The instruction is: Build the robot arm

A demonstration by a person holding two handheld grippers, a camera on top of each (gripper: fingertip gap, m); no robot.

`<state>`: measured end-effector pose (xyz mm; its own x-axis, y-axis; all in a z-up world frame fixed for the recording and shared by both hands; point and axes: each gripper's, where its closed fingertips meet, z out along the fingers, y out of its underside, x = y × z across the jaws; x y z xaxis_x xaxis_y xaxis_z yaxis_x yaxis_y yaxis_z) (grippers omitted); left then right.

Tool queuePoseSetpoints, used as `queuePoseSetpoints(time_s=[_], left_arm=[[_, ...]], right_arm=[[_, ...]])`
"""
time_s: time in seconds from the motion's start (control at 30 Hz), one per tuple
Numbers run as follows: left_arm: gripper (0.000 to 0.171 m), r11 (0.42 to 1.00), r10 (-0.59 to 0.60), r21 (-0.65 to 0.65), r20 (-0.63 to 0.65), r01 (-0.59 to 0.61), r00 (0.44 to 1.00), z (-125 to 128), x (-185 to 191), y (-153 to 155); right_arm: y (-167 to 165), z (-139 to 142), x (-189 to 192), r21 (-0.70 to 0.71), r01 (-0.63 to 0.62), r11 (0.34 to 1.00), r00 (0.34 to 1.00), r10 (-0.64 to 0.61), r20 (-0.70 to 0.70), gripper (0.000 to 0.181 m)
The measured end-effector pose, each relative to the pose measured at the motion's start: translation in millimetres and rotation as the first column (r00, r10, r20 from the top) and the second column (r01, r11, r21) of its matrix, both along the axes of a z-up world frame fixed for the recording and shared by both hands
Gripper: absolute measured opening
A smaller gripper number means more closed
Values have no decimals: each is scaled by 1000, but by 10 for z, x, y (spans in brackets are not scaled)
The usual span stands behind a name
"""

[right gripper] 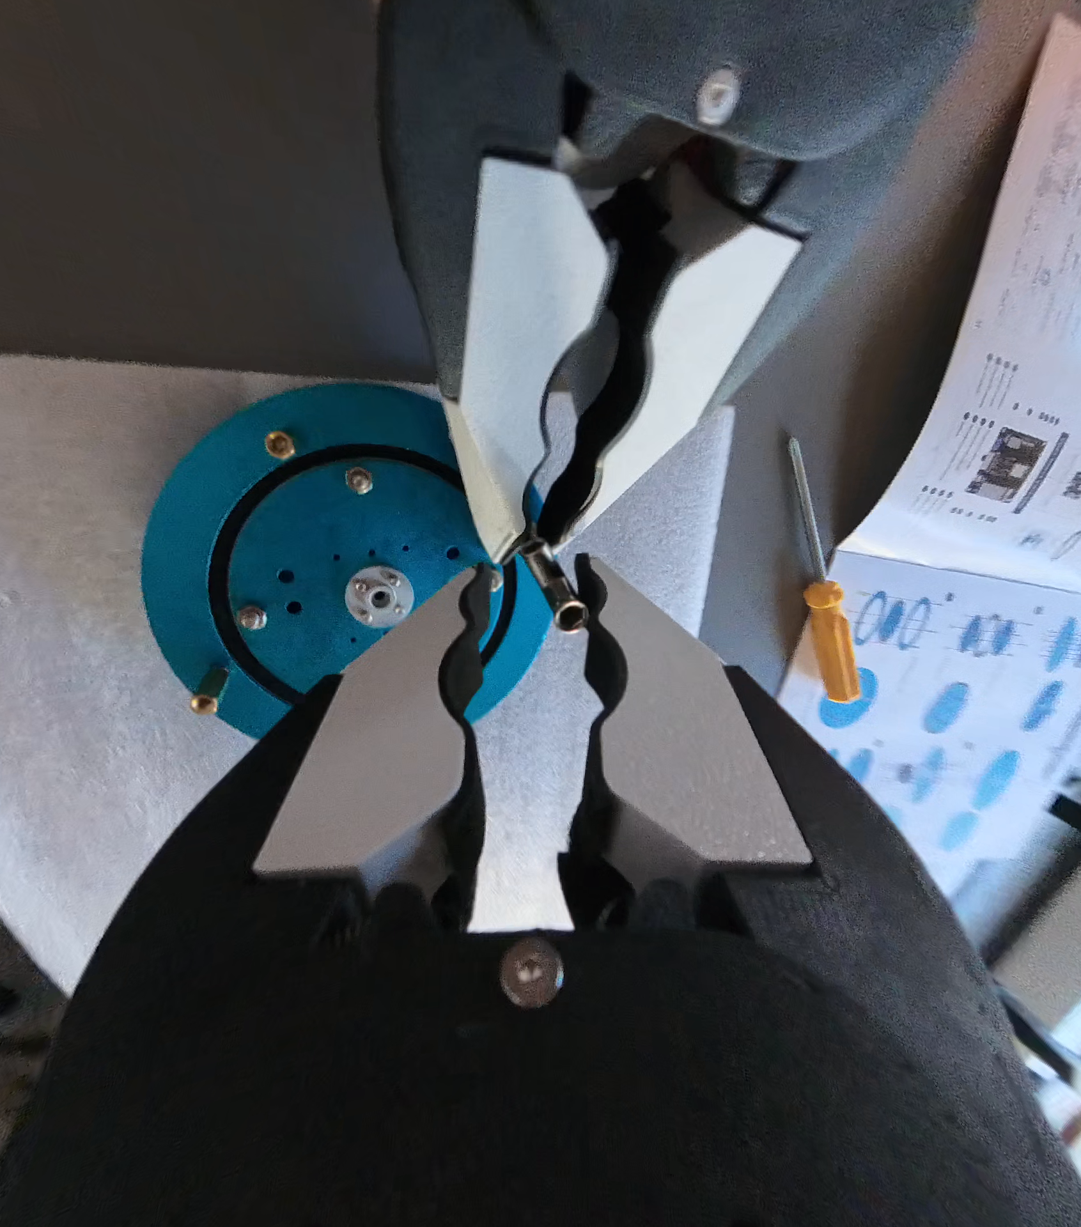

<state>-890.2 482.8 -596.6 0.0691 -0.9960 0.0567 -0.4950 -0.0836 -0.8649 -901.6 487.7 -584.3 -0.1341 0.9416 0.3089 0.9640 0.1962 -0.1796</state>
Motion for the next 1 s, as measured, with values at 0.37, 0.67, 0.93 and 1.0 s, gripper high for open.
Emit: queuePoseSetpoints(time_s=[0.37, 0.67, 0.93, 1.0], left_arm=[[8, 1000, 4, -14, -3, -4, 1000, -7, -1, 10], [9, 1000, 7, -6, -4, -7, 1000, -9, -1, 11], [9, 1000, 8, 18, -8, -8, 1000, -12, -2, 7], [9, 1000, 11, 20, -10, -10, 1000, -15, -3, 10]], right_arm=[[35, 45, -66, -459, 325, 827, 778, -510, -368, 11], [20, 163, -38, -590, 405, 698, 453, -714, -534, 25], [36, 242, -89, -601, 382, 702, 380, -712, -590, 11], [44, 236, -104, -578, 416, 702, 390, -712, -584, 10]])
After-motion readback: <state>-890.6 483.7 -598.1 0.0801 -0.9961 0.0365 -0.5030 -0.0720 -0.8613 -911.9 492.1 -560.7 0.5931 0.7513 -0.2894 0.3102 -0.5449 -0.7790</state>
